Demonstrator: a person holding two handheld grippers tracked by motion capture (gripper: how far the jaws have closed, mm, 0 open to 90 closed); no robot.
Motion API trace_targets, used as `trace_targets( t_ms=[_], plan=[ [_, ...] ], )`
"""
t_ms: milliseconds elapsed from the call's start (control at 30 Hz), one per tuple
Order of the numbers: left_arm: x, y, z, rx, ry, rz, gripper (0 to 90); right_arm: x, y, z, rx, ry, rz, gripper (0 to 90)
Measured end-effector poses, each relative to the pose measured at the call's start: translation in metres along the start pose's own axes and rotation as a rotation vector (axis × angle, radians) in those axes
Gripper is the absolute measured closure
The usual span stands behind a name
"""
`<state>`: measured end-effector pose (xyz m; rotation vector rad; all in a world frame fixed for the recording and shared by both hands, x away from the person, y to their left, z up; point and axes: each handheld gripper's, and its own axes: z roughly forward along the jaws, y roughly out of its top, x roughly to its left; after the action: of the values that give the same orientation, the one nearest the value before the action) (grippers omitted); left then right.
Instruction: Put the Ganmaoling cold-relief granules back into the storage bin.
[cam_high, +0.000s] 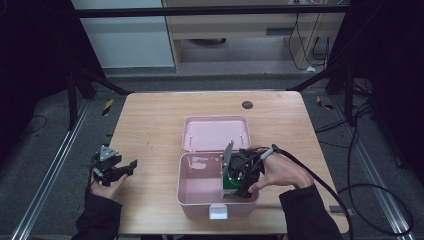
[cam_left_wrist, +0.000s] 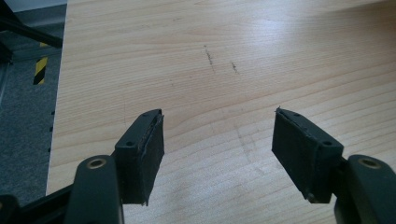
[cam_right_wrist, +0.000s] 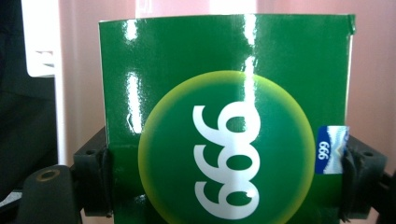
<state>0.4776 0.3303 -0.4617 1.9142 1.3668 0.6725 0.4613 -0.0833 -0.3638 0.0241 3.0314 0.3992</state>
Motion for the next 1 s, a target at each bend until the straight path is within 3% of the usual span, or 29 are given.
trace_targets(
  t_ms=[633, 833, 1000],
  plan=[
    [0.000, 0.000, -0.001, -0.001, 0.001, 0.000, 33.6, -0.003, -0.005, 0.025, 0.011, 0.036, 0.014, 15.4],
    [0.001, 0.000, -0.001, -0.004, 0.002, -0.004, 33.6, -0.004, -0.005, 0.034, 0.073, 0.051, 0.013, 14.1],
    [0.001, 0.000, -0.001, -0.002, 0.000, 0.000, 33.6, -0.007, -0.009, 0.037, 0.053, 0.056, 0.034, 11.9]
  ],
)
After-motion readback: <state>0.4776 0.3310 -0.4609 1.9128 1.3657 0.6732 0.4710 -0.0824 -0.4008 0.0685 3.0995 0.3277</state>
